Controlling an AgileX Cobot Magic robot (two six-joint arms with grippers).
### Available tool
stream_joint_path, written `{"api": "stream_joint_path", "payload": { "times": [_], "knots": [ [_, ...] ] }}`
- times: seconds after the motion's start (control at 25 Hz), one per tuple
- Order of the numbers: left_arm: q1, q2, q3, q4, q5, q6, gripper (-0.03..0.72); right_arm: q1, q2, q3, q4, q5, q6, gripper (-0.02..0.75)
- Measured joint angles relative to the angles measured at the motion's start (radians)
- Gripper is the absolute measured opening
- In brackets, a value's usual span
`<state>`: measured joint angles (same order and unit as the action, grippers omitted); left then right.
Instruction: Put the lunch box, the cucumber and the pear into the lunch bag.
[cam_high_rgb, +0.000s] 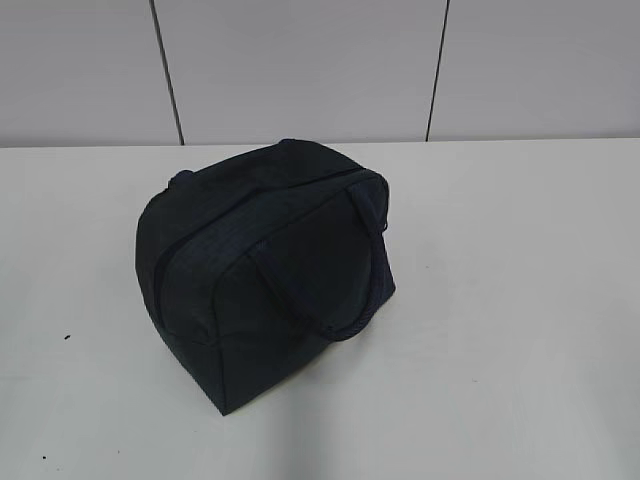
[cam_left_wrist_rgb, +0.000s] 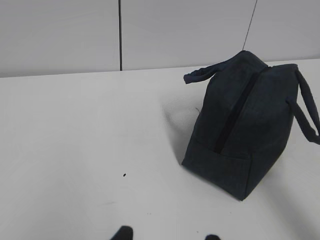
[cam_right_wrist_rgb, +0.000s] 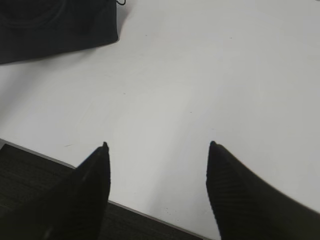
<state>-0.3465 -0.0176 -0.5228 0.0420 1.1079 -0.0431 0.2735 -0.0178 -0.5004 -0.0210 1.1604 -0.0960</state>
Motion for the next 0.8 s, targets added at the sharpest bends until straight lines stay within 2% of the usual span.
{"api": "stream_joint_path", "payload": {
  "times": [0.28,0.8],
  "knots": [
    [0.0,0.0,0.0,-0.023,0.0,0.0,0.246,0.0,0.0,0.0,-0.002,0.0,0.0,0.475],
    [0.009,0.0,0.0,-0.031,0.0,0.0,0.239,-0.003,0.0,0.0,-0.002,0.0,0.001,0.475]
  ]
}}
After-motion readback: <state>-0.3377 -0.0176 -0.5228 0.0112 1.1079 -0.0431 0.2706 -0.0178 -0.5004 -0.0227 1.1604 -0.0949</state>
